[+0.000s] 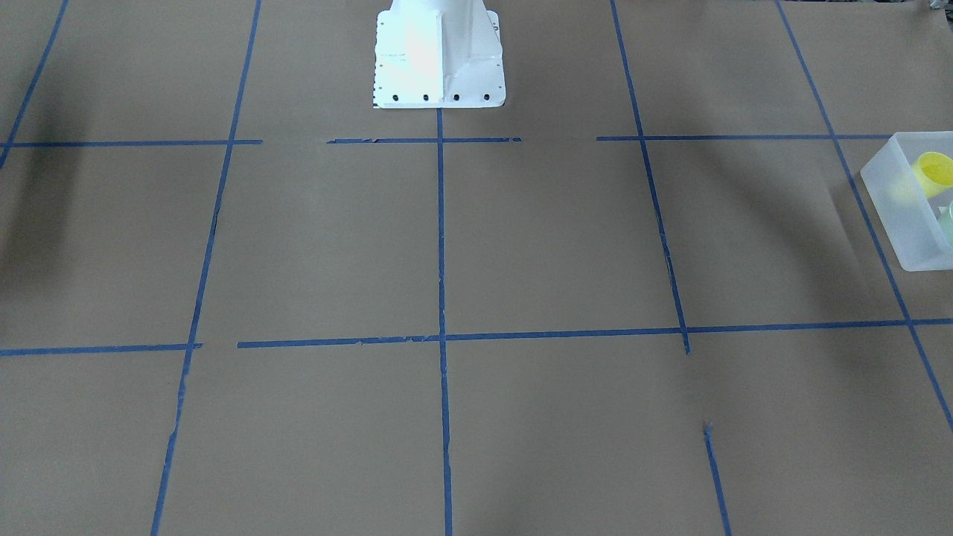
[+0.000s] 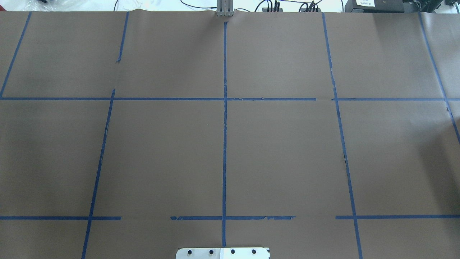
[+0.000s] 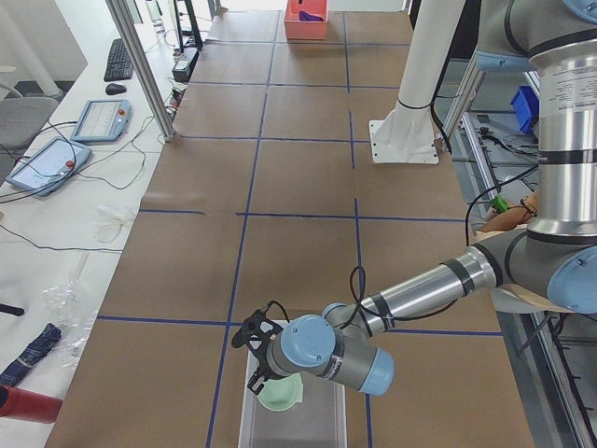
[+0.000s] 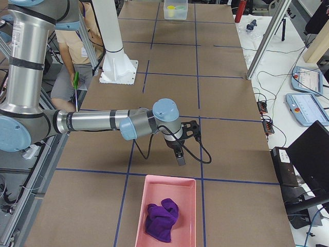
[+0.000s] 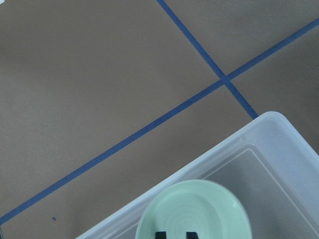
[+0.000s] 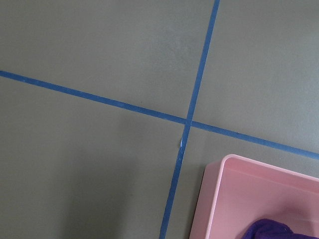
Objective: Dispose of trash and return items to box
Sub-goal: 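Release the pale green bowl in the clear bin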
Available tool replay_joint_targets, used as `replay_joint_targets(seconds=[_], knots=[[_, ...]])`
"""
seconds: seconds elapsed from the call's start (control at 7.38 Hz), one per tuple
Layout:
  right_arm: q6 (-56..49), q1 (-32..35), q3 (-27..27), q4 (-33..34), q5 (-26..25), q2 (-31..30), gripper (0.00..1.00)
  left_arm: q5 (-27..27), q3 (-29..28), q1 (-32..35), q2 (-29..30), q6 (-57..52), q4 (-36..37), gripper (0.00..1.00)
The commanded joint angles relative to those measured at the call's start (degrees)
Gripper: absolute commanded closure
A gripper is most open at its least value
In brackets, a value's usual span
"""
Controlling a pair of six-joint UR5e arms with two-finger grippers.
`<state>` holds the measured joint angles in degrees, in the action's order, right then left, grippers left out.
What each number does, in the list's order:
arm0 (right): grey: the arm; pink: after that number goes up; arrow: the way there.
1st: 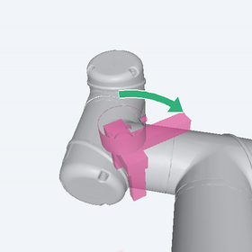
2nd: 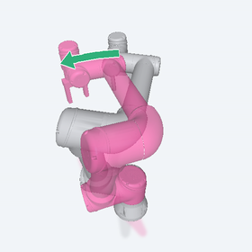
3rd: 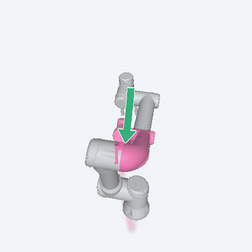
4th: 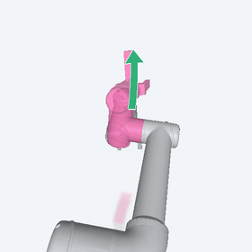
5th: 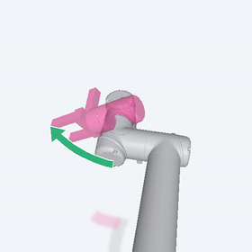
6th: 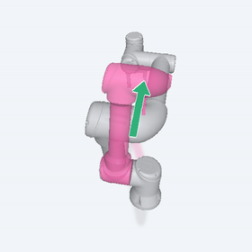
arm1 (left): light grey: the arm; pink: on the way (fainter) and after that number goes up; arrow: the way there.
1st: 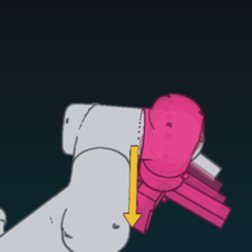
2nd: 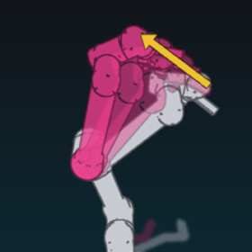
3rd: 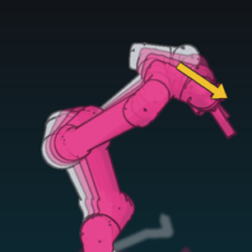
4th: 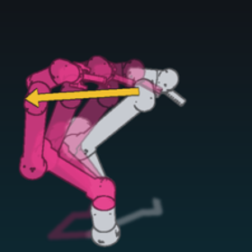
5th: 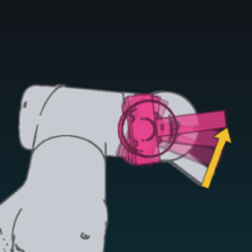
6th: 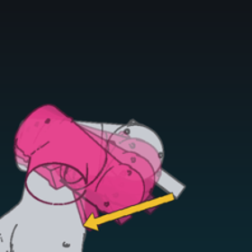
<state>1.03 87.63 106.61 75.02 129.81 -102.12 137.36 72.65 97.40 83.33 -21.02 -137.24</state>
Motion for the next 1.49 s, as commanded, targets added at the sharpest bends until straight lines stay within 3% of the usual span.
replay_joint_targets(seconds=[0.0,0.27,0.41,0.54,0.81,1.08,1.36], knots=[[0.37,0.0,0.09,0.03,0.0,0.16,0.0,-0.42,7.8,-0.63,-0.27,9.17,0.57,0.35],[0.9,0.0,0.17,0.03,0.0,0.51,0.0,-1.9,16.78,-6.92,-0.1,12.5,9.73,0.0],[1.17,0.0,0.17,0.12,0.09,0.52,0.0,-2.18,23.09,-9.23,-0.01,12.15,22.07,0.0],[1.86,0.0,0.0,0.12,0.0,0.52,0.0,-2.1,25.5,-8.99,-1.05,12.23,30.2,0.0],[1.61,0.17,0.18,2.47,0.36,-0.01,0.0,-2.18,26.05,-8.64,-0.72,12.5,48.19,0.0],[0.91,0.09,0.96,7.75,0.36,0.08,0.0,-2.18,29.39,-6.89,-2.9,12.23,50.76,0.0],[0.55,-1.92,1.4,7.95,0.27,-0.01,0.0,-2.09,29.23,-5.12,-2.47,12.23,50.76,0.0]])
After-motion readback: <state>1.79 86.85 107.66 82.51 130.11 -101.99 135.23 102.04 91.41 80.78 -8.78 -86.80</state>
